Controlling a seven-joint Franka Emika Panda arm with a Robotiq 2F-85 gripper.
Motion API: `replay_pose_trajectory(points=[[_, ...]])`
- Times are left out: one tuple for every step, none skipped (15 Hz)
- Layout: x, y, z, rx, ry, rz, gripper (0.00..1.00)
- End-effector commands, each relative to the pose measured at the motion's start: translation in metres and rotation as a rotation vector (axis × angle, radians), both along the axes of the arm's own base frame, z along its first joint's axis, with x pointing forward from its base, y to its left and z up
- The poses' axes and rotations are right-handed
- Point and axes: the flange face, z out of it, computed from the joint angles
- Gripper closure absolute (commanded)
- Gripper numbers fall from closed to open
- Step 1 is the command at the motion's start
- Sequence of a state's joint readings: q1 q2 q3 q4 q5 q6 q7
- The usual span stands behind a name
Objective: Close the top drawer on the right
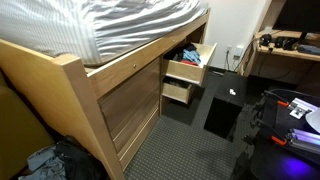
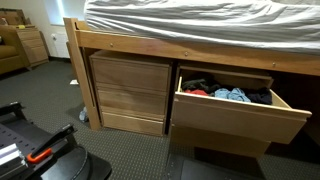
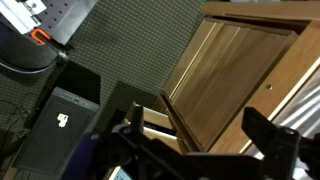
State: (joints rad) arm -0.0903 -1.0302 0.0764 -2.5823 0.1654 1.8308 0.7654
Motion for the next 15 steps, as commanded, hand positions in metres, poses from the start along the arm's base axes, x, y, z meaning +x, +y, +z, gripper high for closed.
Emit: replay_pose_trajectory(points=[[0.050,-0.044,-0.018,0.031,-0.109,-0.175,0.00],[0.063,-0.061,-0.023,0.026,-0.142,-0.235,0.00],[0.073,-0.083,-0.023,0.029,-0.170,-0.291,0.00],[0.083,-0.105,-0.027,0.033,-0.187,-0.348,0.00],[0.095,-0.129,-0.032,0.037,-0.205,-0.407,0.00],[0.105,-0.154,-0.034,0.041,-0.219,-0.468,0.00],[0.119,-0.175,-0.043,0.049,-0.227,-0.528,0.00],[0.130,-0.196,-0.044,0.054,-0.231,-0.588,0.00],[0.143,-0.212,-0.049,0.064,-0.229,-0.646,0.00],[0.156,-0.230,-0.048,0.077,-0.216,-0.706,0.00],[0.151,-0.248,-0.060,0.104,-0.203,-0.761,0.00],[0.148,-0.248,-0.044,0.147,-0.196,-0.810,0.00],[0.140,-0.242,-0.032,0.223,-0.206,-0.823,0.00],[0.134,-0.239,-0.020,0.284,-0.238,-0.825,0.00],[0.115,-0.235,0.000,0.329,-0.294,-0.795,0.00]])
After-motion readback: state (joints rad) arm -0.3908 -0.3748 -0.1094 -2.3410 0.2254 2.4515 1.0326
